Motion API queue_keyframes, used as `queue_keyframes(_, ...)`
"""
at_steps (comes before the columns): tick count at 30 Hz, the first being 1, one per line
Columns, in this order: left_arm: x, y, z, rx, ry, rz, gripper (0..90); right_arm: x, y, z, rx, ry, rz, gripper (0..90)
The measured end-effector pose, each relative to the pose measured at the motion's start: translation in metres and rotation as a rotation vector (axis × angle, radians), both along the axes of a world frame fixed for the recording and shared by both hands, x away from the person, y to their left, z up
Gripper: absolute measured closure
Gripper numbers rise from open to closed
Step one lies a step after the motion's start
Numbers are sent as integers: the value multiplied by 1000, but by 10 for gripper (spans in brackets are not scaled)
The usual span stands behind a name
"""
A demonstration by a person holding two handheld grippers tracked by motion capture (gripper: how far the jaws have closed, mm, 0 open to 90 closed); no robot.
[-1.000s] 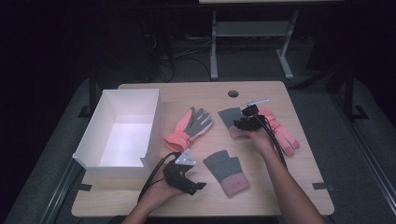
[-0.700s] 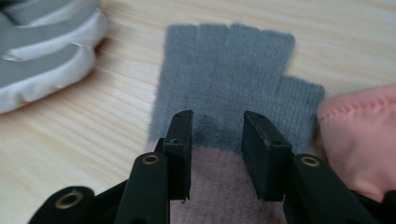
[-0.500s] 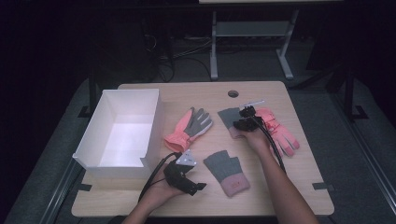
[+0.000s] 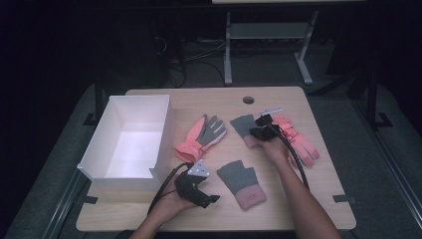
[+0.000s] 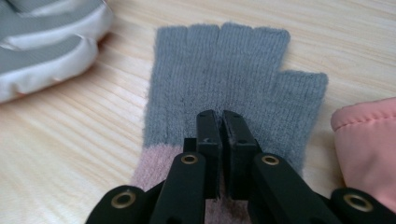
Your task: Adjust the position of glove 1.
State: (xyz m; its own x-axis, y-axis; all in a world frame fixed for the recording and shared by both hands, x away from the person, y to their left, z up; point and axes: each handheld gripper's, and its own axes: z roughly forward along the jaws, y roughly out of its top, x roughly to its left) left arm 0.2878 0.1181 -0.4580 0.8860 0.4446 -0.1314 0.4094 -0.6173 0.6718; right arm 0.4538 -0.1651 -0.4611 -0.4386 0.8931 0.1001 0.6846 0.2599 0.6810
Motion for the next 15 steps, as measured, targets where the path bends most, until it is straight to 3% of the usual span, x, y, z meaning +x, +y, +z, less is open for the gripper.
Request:
queue_keyframes(7,1,1,-1,6,0,-2,148,-14,-10,14,41,-29,31,864)
queue_keyframes(15,3,3,-1,4,-2,4,148,-39,-16,25,48,-51,73,863)
